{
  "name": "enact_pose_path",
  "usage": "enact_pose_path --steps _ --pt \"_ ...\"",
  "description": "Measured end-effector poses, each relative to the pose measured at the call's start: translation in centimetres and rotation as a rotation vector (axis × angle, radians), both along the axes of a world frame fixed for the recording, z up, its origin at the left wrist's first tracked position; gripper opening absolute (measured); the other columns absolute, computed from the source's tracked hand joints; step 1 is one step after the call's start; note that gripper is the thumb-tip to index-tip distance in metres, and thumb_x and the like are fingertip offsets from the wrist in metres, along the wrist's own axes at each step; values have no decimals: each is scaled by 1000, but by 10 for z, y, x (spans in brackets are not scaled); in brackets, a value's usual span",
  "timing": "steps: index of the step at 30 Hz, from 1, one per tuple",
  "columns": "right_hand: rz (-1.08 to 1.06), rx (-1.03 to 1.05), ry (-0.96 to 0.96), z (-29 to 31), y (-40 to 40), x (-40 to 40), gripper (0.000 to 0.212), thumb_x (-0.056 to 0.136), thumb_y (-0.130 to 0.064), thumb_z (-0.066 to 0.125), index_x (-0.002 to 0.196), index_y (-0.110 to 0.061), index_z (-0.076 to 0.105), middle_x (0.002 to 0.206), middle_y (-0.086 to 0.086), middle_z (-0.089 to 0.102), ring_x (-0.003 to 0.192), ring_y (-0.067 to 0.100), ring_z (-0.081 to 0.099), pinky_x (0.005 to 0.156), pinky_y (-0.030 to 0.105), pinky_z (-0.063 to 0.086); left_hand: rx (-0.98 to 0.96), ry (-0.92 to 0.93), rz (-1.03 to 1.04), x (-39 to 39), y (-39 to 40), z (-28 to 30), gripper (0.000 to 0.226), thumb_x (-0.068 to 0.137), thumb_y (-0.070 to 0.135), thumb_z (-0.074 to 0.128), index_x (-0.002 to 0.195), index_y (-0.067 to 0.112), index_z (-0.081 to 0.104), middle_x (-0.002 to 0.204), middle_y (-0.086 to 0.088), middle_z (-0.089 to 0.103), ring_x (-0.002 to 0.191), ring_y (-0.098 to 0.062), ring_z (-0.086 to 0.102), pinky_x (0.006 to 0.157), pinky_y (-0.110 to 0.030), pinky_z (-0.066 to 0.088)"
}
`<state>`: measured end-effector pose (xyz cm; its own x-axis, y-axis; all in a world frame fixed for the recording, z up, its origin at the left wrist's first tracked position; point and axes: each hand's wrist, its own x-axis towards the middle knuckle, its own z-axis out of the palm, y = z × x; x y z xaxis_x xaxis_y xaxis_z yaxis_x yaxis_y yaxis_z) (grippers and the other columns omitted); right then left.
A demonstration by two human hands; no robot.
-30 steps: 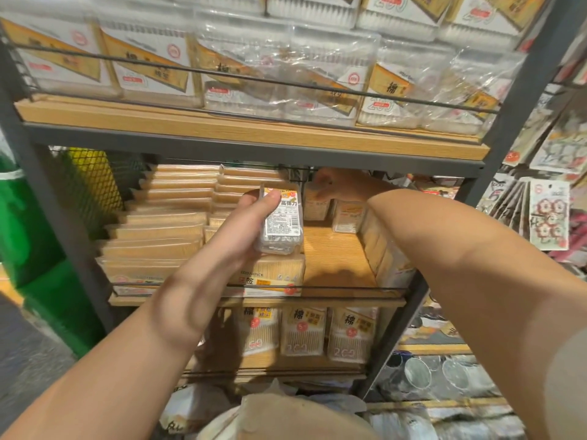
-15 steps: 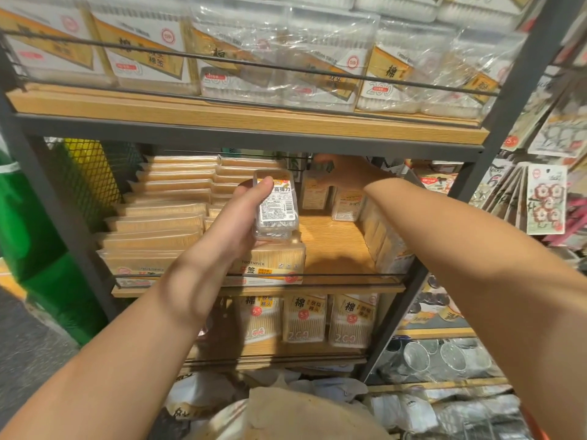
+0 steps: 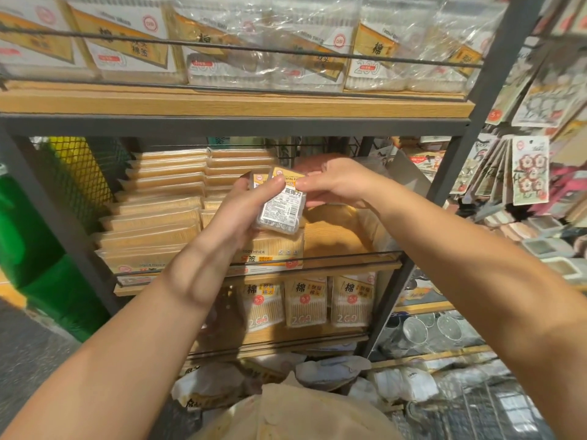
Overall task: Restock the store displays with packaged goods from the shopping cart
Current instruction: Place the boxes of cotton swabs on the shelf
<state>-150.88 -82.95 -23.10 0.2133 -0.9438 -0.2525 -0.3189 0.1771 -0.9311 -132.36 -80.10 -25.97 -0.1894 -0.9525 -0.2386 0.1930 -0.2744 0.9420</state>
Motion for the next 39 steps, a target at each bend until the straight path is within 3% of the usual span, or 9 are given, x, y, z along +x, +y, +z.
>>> enact_pose_path --steps 2,4,8,11,15,18,22,30,39 --pt "14 17 22 2 1 -2 18 86 -8 71 103 -9 66 90 3 75 86 15 72 84 27 59 -9 -26 -5 -1 -1 -1 70 91 36 67 141 5 29 114 -12 70 86 -23 75 62 -36 59" --pt "-5 37 46 9 -1 -13 10 88 -10 69 98 -8 68 85 2 76 84 14 73 80 23 59 -10 -56 8 0 -4 -3 56 97 36 59 136 4 37 112 -12 70 84 -22 74 62 -35 59" --pt "-63 51 99 24 -8 -41 22 89 -13 64 111 -9 64 113 6 71 103 16 69 89 24 55 36 -48 106 6 -11 -5 27 102 20 51 124 8 42 100 -8 68 76 -19 71 59 -35 59" --pt "-65 -39 421 32 -5 -48 38 87 -24 68 123 -18 58 130 2 60 113 15 59 97 17 45 53 -38 131 10 -14 -7 32 101 21 52 130 11 43 112 -8 66 100 -26 67 71 -41 59" --pt "24 -8 838 26 -16 -40 64 90 -42 65 145 -16 44 150 11 43 138 28 42 114 39 33 64 -53 131 10 -16 -10 43 101 22 53 140 10 38 126 -12 63 110 -29 64 76 -41 59" --pt "13 -104 880 12 -32 -33 76 85 -42 72 149 -20 37 148 10 45 135 29 44 113 38 36 62 -38 132 10 -16 -10 37 102 20 51 136 9 40 110 -9 67 90 -23 70 55 -30 59" --pt "14 17 854 -5 -45 -29 85 81 -52 72 151 -21 36 154 11 38 142 31 35 118 46 28 57 -41 125 11 -14 -10 32 102 21 51 131 9 44 99 -6 70 78 -18 72 50 -25 56" --pt "63 -299 989 -15 -45 -23 66 86 -29 75 143 -17 46 139 11 54 127 32 52 103 36 45 3 -124 101 12 -14 -14 21 101 22 53 119 13 49 112 -12 69 103 -30 68 76 -37 57" --pt "62 -424 1087 -16 -46 -23 52 83 -33 76 130 -20 58 128 4 63 115 25 59 99 40 49 -14 -154 72 10 -13 -15 25 101 24 54 123 12 49 108 -12 70 96 -27 69 74 -36 54"
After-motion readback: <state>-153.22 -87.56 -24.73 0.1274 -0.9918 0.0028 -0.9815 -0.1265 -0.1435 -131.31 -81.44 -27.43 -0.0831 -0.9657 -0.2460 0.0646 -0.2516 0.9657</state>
